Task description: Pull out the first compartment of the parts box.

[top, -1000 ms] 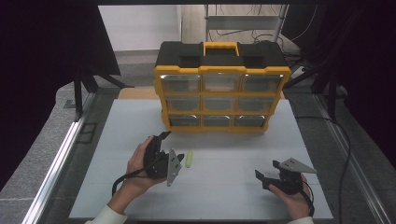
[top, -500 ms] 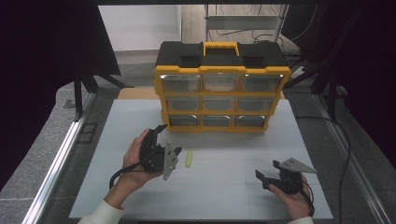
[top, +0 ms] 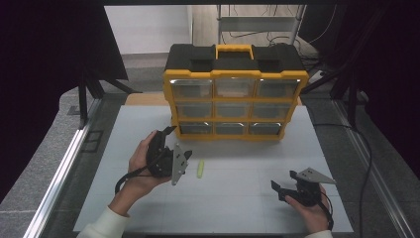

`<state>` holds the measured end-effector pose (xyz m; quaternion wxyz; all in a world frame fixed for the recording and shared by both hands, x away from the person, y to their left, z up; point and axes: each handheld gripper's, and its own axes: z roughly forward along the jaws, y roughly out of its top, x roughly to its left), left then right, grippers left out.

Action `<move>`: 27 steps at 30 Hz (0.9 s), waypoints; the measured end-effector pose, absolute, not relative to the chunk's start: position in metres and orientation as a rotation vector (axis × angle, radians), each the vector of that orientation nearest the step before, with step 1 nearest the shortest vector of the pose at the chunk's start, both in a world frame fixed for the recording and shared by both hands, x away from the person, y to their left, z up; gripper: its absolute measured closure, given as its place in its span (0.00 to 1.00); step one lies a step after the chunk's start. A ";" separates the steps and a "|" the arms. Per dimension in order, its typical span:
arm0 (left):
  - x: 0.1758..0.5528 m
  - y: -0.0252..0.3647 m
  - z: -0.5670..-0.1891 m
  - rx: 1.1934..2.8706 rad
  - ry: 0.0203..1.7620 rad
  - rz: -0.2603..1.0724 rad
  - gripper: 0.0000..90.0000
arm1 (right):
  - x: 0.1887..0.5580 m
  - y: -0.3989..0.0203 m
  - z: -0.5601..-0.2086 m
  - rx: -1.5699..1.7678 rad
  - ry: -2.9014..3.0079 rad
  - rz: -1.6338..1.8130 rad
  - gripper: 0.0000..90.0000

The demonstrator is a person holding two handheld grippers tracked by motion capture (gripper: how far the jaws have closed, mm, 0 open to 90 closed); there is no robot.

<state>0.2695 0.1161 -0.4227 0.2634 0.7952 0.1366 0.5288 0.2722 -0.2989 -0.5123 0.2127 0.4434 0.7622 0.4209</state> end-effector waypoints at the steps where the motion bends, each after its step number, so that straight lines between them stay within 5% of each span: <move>1: 0.270 0.116 -0.422 2.150 0.371 1.430 0.12 | 0.272 -0.299 -0.512 1.231 2.116 1.168 0.19; 27: 0.281 0.113 -0.406 2.120 0.358 1.459 0.12 | 0.272 -0.300 -0.513 1.236 2.115 1.172 0.19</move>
